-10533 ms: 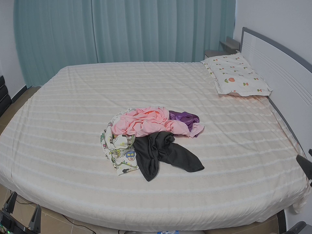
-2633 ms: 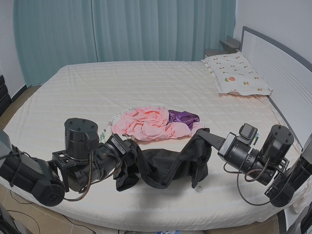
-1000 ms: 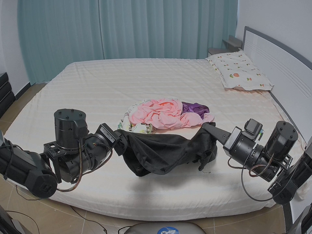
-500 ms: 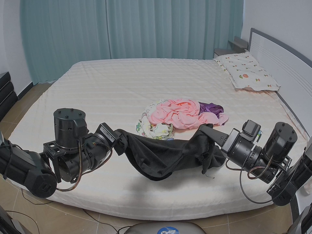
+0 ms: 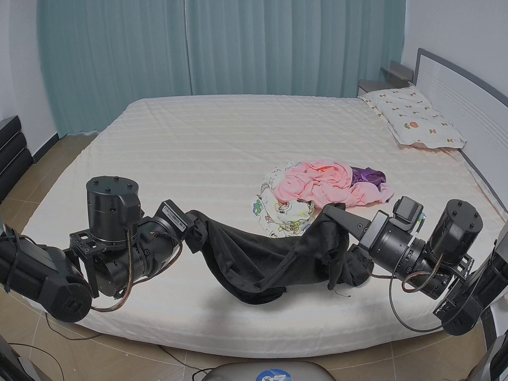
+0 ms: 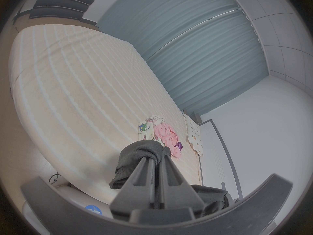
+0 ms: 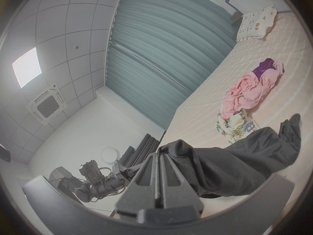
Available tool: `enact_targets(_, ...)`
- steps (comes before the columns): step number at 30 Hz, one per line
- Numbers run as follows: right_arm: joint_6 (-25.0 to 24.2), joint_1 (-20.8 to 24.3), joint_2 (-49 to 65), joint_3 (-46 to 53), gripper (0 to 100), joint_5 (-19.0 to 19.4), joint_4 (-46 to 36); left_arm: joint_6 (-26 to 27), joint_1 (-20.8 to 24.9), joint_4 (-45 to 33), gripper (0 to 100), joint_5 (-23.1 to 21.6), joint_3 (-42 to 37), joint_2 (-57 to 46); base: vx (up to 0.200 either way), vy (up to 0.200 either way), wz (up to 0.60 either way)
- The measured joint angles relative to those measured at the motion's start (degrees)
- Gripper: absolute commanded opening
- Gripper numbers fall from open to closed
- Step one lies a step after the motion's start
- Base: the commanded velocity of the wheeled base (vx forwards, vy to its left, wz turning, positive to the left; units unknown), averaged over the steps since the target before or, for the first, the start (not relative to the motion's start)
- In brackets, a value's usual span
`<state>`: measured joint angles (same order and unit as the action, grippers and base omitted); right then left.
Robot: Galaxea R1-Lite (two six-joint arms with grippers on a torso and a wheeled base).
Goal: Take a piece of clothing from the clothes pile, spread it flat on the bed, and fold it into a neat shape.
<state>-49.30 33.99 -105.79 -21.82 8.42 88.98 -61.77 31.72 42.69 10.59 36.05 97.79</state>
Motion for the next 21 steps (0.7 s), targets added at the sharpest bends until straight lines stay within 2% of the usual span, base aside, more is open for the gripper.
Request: enact_targets(21,0.00,0.00,-0.93,-0.06,0,0.06,0.00,-0.09,0.55,-2.16,0,-0.52,0.50,-0.63,0.000,0.200,0.00)
